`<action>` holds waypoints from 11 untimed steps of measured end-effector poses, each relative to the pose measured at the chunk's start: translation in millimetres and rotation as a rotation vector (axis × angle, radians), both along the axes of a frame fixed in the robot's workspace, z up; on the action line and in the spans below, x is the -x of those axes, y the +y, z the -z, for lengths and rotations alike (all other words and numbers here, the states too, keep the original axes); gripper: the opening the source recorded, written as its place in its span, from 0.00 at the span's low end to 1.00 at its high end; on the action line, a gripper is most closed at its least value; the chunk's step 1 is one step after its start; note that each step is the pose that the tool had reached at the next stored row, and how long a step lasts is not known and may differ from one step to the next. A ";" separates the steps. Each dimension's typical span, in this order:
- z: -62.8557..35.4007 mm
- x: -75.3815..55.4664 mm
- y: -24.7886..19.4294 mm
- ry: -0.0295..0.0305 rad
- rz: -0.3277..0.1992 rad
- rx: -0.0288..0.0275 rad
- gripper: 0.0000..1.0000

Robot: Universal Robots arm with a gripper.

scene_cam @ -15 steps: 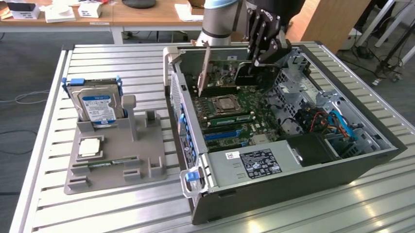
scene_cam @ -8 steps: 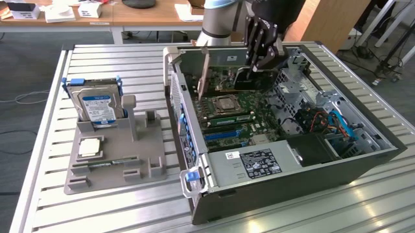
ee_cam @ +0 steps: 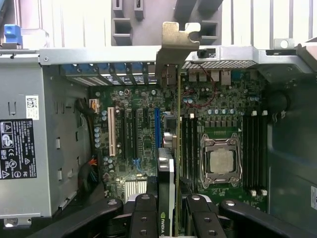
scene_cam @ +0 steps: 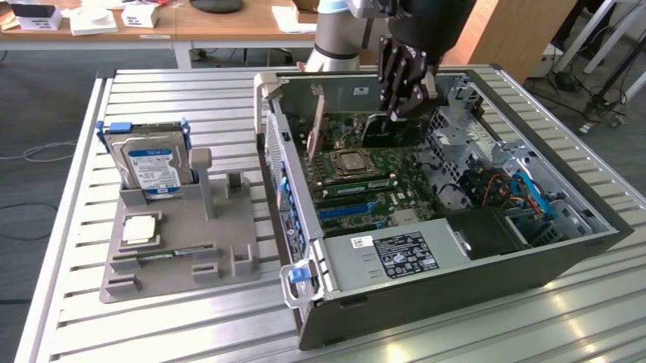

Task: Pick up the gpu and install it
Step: 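Insert the gpu into the slot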

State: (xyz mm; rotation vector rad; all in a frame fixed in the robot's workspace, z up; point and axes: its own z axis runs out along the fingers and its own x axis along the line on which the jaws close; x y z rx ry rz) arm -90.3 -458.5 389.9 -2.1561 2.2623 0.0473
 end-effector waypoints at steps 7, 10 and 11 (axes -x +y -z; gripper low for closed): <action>9.9 0.0 0.0 -0.0029 0.000 0.0000 0.27; 9.9 0.0 0.0 -0.0028 0.000 0.0002 0.27; 10.1 0.1 -0.4 -0.0030 0.000 -0.0002 0.27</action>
